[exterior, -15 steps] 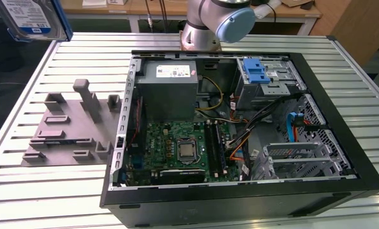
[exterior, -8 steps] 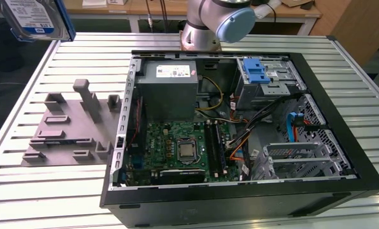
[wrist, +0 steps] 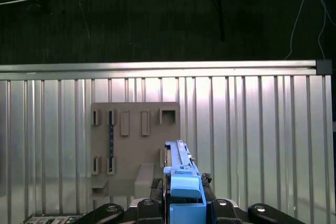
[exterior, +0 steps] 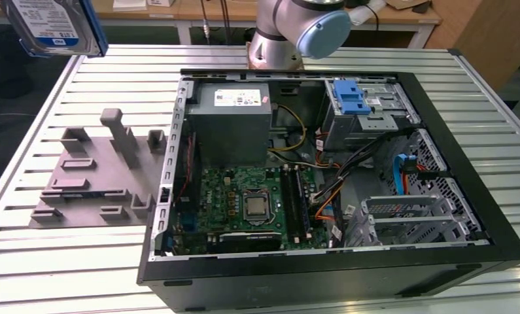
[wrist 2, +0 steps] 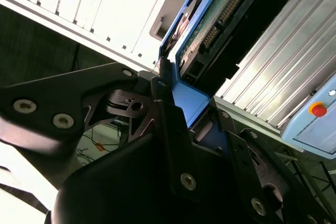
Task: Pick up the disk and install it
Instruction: 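Pick up the disk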
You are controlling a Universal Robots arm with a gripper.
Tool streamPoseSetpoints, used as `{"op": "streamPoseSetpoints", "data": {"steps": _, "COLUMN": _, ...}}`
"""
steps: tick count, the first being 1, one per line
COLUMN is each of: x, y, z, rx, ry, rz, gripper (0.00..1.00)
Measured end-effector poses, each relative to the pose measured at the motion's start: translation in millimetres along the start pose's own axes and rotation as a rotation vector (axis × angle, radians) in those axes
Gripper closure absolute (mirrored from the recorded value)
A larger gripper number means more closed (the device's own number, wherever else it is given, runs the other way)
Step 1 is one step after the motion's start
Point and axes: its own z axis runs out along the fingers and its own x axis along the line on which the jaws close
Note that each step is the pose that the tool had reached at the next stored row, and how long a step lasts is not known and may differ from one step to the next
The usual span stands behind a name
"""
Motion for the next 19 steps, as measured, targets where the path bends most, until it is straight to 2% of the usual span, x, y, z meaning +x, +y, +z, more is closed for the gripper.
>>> {"op": "streamPoseSetpoints", "data": {"steps": 19, "x": -0.4, "y": -12.3, "z": -0.1, "rx": 0.0, "ry": 0.0, "rz": 0.0, "gripper": 0.64}}
